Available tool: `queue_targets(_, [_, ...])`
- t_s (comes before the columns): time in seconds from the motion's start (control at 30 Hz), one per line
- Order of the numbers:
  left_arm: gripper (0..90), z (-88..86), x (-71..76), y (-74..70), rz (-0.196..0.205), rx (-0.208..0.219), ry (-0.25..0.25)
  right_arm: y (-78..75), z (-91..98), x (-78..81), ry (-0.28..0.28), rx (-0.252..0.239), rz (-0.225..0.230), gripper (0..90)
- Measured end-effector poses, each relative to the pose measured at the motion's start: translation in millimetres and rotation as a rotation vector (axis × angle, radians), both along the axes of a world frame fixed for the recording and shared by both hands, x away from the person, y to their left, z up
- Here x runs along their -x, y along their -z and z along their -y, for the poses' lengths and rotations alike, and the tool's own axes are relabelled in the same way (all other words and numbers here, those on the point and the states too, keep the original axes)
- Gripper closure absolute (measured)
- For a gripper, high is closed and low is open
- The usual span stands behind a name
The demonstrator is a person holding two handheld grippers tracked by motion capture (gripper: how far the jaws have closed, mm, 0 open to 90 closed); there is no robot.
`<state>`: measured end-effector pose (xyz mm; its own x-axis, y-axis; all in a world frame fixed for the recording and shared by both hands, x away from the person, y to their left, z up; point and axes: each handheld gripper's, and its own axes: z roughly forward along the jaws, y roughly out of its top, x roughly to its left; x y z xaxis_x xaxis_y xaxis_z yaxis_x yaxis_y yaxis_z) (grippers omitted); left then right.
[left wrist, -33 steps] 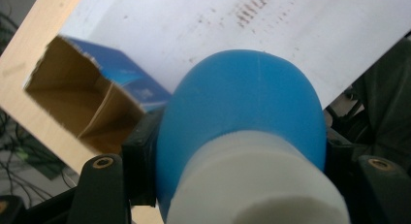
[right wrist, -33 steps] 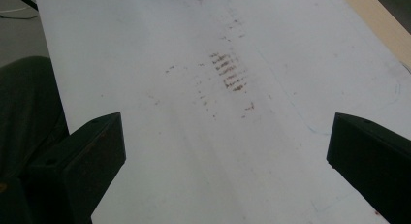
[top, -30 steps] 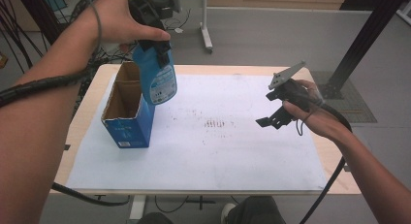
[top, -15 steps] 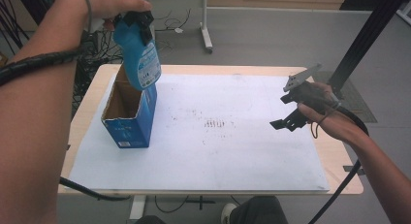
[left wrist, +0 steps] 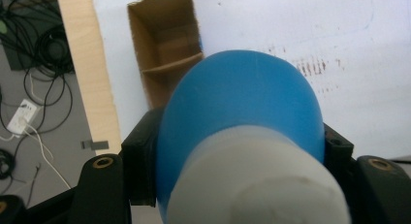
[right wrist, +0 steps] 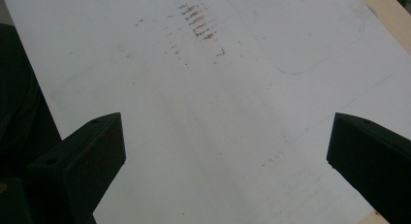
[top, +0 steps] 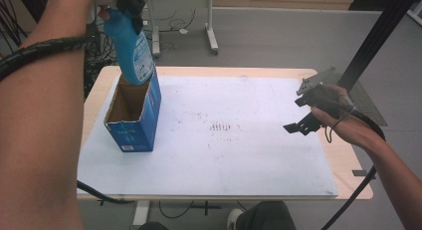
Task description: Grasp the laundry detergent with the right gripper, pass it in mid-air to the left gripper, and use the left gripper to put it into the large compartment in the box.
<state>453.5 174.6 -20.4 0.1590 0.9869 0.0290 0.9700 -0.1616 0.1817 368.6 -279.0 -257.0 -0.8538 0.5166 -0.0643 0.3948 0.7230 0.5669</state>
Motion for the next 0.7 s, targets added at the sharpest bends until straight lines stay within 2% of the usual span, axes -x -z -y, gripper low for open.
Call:
queue_targets(0.2, [36.6,-10.1,-1.5,-0.9,0.003,-0.003,-0.093,-0.1,-0.8,0.2,-0.005,0.013,0.019,0.3])
queue_targets(0.43, [36.6,-19.6,-2.9,1.2,0.006,0.009,-0.16,0.6,1.2,2.2,-0.002,0.03,0.017,0.3])
queue_targets(0.53, [36.6,-24.8,-3.5,3.0,0.012,0.015,-0.184,0.5,2.6,3.5,0.0,0.036,0.018,0.3])
queue_targets(0.7, [36.6,-28.0,-4.4,11.6,0.022,-0.006,-0.196,0.4,5.9,4.0,0.008,0.039,0.023,0.3])
